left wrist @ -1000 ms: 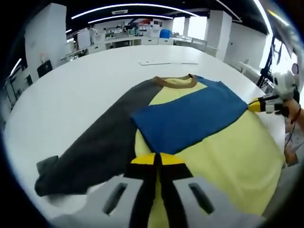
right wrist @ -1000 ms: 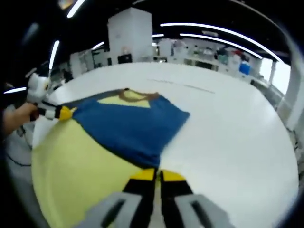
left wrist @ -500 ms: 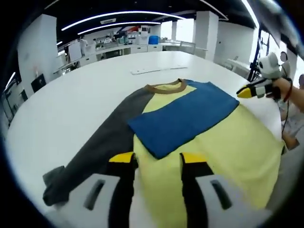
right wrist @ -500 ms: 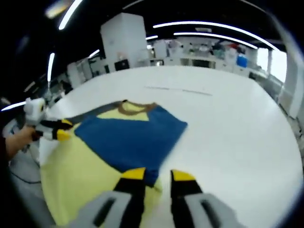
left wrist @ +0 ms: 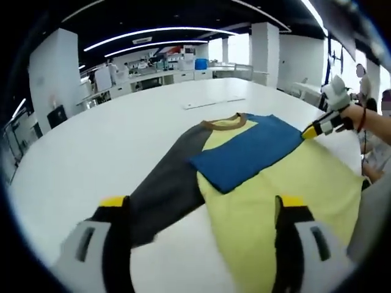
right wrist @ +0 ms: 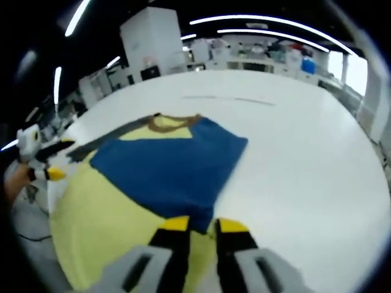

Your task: Fold the garment on the visible template until the final outline fits inside the template.

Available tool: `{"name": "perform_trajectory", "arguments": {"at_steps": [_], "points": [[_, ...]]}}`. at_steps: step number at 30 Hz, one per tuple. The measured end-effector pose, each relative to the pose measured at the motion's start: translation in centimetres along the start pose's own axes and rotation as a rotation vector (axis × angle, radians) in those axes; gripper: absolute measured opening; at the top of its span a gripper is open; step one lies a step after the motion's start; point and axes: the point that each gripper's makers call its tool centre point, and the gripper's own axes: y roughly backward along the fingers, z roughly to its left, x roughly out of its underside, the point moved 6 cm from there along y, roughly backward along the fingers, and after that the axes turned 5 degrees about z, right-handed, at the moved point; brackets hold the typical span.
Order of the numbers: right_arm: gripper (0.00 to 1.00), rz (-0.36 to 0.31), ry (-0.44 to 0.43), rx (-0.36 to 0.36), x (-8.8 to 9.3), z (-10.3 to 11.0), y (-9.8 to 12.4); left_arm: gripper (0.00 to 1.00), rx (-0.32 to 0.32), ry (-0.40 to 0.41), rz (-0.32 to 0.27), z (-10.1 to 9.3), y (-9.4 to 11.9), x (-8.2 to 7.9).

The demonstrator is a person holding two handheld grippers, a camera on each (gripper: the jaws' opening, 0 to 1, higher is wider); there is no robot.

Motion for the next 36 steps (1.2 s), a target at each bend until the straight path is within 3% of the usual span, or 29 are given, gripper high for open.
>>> {"name": "perform_trajectory", "arguments": {"at_steps": [7, 16, 21, 28, 36], "points": [[0.01, 0.007, -0.036, 0.005, 0.1, -0.1, 0.1, 0.99, -0.090, 0.058, 0.015, 3.5, 1.9, 1.8], [0.00, 0.022, -0.025, -0.010, 0.0, -1.3, 0.5, 0.94, -0.147, 0.081, 0.018, 5.9, 3.7, 2.8], [0.00, 0.035, 0.016, -0.006, -0.1, -2.4, 0.6, 0.90, -0.159, 0.049, 0.040, 6.1, 4.2, 3.3], [0.00, 0.042, 0.043, 0.014, -0.2, -4.4, 0.7, 0.75, -0.154, 0.026, 0.076, 7.1, 4.0, 4.5], [0.00, 0.066, 0.064, 0.042, -0.3, -6.4, 1.2, 0.64, -0.174, 0.034, 0.052, 8.2, 4.0, 3.6]]}}
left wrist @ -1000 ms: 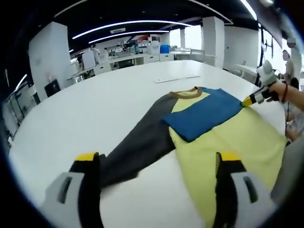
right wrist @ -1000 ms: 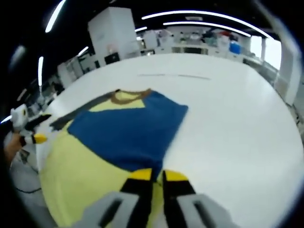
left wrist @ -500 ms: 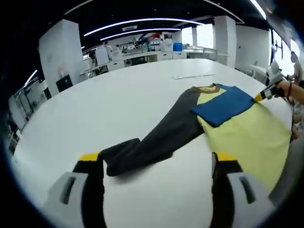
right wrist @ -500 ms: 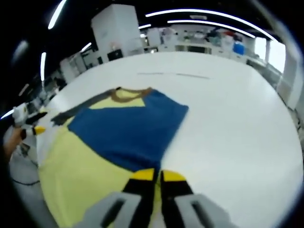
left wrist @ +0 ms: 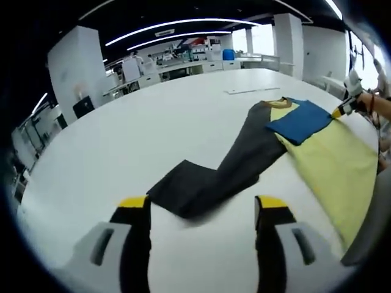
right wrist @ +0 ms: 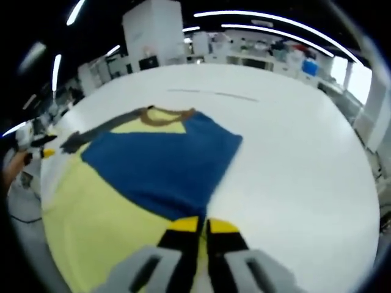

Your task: Fold the garment on the visible template until the final outline fits inside the template.

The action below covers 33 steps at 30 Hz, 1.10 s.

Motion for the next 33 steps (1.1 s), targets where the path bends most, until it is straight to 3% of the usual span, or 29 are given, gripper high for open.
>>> {"name": "perform_trajectory", "arguments": {"at_steps": [7, 13, 16, 20, 25, 29, 33], "points": [[0.00, 0.011, 0.003, 0.017, 0.2, -1.3, 0.2, 0.52, -0.037, 0.019, -0.006, 1.6, -0.6, -0.7], [0.02, -0.002, 0.048, 0.010, 0.4, -1.2, 0.4, 0.45, -0.056, 0.023, -0.017, 3.3, -1.7, -1.7], [0.17, -0.037, 0.006, -0.013, 0.1, -0.5, 0.9, 0.45, -0.049, 0.021, -0.012, 3.2, -2.2, -2.1], [0.43, -0.080, 0.023, -0.040, -0.6, 0.2, 1.5, 0.44, -0.034, -0.008, 0.011, 3.2, -3.2, -2.3], [0.61, -0.142, 0.056, -0.094, -1.4, 1.4, 2.7, 0.40, -0.023, -0.010, 0.034, 4.4, -4.7, -2.4], [0.75, -0.171, 0.089, -0.126, -1.7, 2.4, 3.9, 0.38, 0.033, -0.011, 0.056, 4.4, -5.5, -2.2], [0.80, -0.166, 0.113, -0.164, -1.5, 3.2, 4.9, 0.38, 0.060, -0.004, 0.102, 5.3, -6.6, -1.6]]}}
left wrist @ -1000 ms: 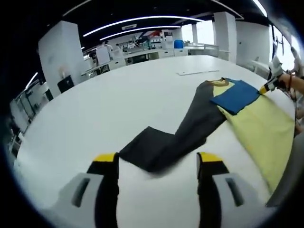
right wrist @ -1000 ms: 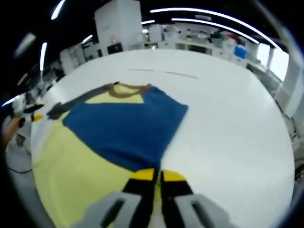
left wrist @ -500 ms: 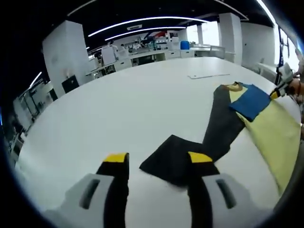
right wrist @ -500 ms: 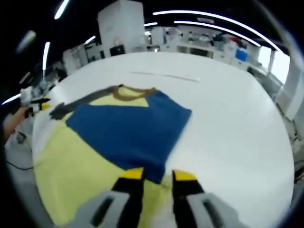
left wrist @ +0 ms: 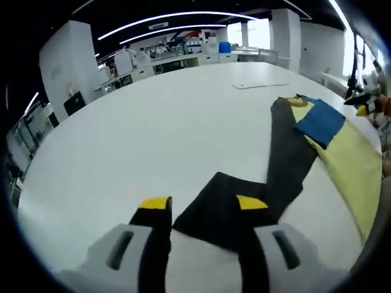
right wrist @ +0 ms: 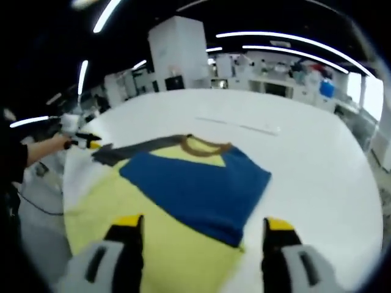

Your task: Fold the garment on the visible template until the final outline fits inside the template.

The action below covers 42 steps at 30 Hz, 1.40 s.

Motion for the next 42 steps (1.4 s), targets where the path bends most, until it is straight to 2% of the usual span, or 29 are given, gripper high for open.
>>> {"name": "perform_trajectory", "arguments": {"at_steps": [3, 7, 8, 10, 11, 14, 17, 21, 24, 25, 26, 27, 28, 29, 30, 31, 32, 35, 37, 39, 41, 42], "points": [[0.82, -0.003, -0.008, -0.042, 0.0, 1.0, 1.0, 0.37, 0.027, -0.012, 0.022, -0.3, -0.1, 0.1], [0.85, -0.072, -0.033, -0.104, -0.7, 1.7, 2.6, 0.33, 0.059, -0.017, 0.062, -0.8, -0.5, 0.2], [0.87, -0.078, -0.025, -0.112, -0.7, 1.9, 3.0, 0.33, 0.064, -0.028, 0.081, -0.8, -0.6, 0.3], [0.90, -0.087, 0.010, -0.125, -0.6, 2.7, 3.8, 0.33, 0.048, -0.108, 0.119, -0.5, -0.8, 0.4], [0.93, -0.081, 0.027, -0.127, -0.5, 3.0, 4.2, 0.32, 0.056, -0.077, 0.097, -0.7, -0.8, 0.2], [0.99, -0.061, 0.070, -0.126, 0.0, 3.8, 4.8, 0.27, 0.090, -0.060, 0.115, -0.8, -1.2, 0.2], [0.99, -0.040, 0.090, -0.129, 0.8, 4.5, 5.4, 0.23, 0.116, -0.043, 0.131, -1.2, -1.2, 0.1], [0.99, -0.031, 0.087, -0.122, 1.8, 4.6, 5.4, 0.23, 0.132, 0.004, 0.139, -1.1, -1.2, 0.2], [0.99, -0.027, 0.085, -0.119, 2.3, 4.6, 5.4, 0.22, 0.128, -0.003, 0.144, -1.4, -1.1, 0.2], [0.99, -0.037, 0.073, -0.123, 2.4, 4.6, 5.5, 0.20, 0.125, 0.000, 0.151, -1.5, -1.1, 0.2], [0.99, -0.070, 0.022, -0.148, 2.4, 4.9, 5.6, 0.16, 0.120, 0.007, 0.159, -1.6, -1.1, 0.2], [0.99, -0.089, -0.010, -0.158, 2.4, 5.0, 5.7, 0.08, 0.124, 0.004, 0.162, -1.6, -1.1, 0.1], [0.97, -0.113, -0.026, -0.166, 2.4, 5.1, 5.8, 0.00, 0.164, 0.018, 0.186, -2.0, -1.1, 0.4], [0.95, -0.122, -0.029, -0.168, 2.4, 5.1, 6.0, 0.01, 0.153, 0.028, 0.178, -2.1, -1.1, 0.3], [0.95, -0.117, -0.033, -0.162, 2.6, 5.1, 6.1, 0.01, 0.134, -0.022, 0.192, -1.7, -1.2, 0.1], [0.95, -0.115, -0.035, -0.156, 2.8, 5.0, 6.1, 0.01, 0.128, -0.039, 0.200, -1.8, -1.1, 0.1], [0.95, -0.112, -0.033, -0.151, 2.9, 5.0, 6.1, 0.01, 0.115, -0.055, 0.206, -2.5, -1.0, 0.0], [0.92, -0.082, -0.041, -0.138, 3.5, 4.8, 6.2, 0.00, 0.094, -0.071, 0.194, -2.1, -0.6, -0.3], [0.89, -0.088, -0.059, -0.141, 3.9, 4.7, 6.3, 0.00, 0.079, -0.043, 0.145, -1.8, 0.1, -0.7], [0.90, -0.103, -0.074, -0.138, 4.0, 4.8, 6.5, 0.00, 0.052, -0.030, 0.114, -1.7, 0.9, -1.0], [0.91, -0.097, -0.073, -0.135, 4.3, 5.0, 6.5, 0.00, 0.019, -0.067, 0.068, -1.3, 1.8, -1.3], [0.90, -0.085, -0.069, -0.131, 4.5, 5.0, 6.4, 0.00, 0.002, -0.079, 0.068, -0.8, 1.9, -1.3]]}}
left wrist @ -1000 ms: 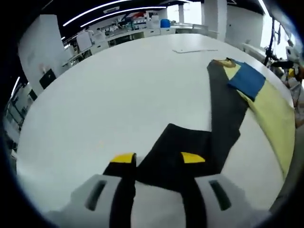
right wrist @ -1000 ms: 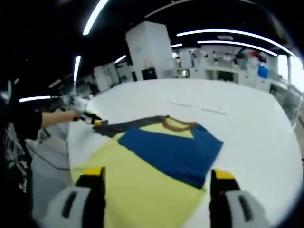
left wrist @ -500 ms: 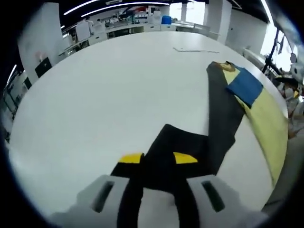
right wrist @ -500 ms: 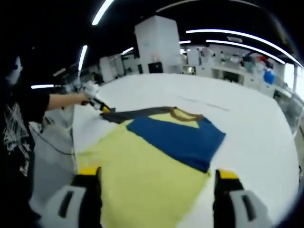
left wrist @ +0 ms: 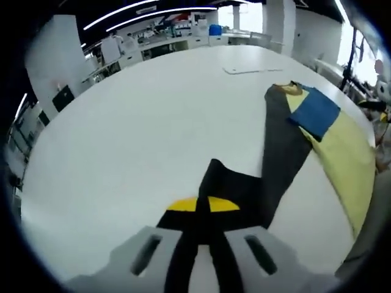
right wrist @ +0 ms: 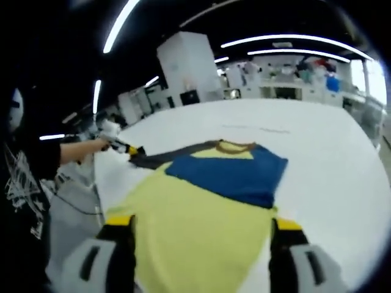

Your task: Fold the garment on the visible template until the final outline fits inside the template.

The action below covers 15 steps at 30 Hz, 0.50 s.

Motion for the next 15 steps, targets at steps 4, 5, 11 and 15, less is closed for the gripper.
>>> {"name": "perform_trajectory", "arguments": {"at_steps": [4, 5, 11, 15], "points": [[0.89, 0.043, 0.018, 0.027, 0.7, -0.1, -0.1, 0.00, -0.050, 0.038, -0.075, -0.7, 2.4, -0.3], [0.90, 0.047, 0.023, 0.030, 0.7, -0.1, -0.1, 0.00, -0.076, 0.063, -0.090, -0.6, 2.8, -0.3], [0.89, 0.059, 0.033, 0.020, 1.0, 0.4, -0.4, 0.00, -0.143, 0.233, -0.146, -0.1, 3.7, 0.7], [0.90, 0.061, 0.032, 0.024, 1.1, 0.3, -0.4, 0.00, -0.186, 0.348, -0.171, -0.2, 4.2, 1.2]]}}
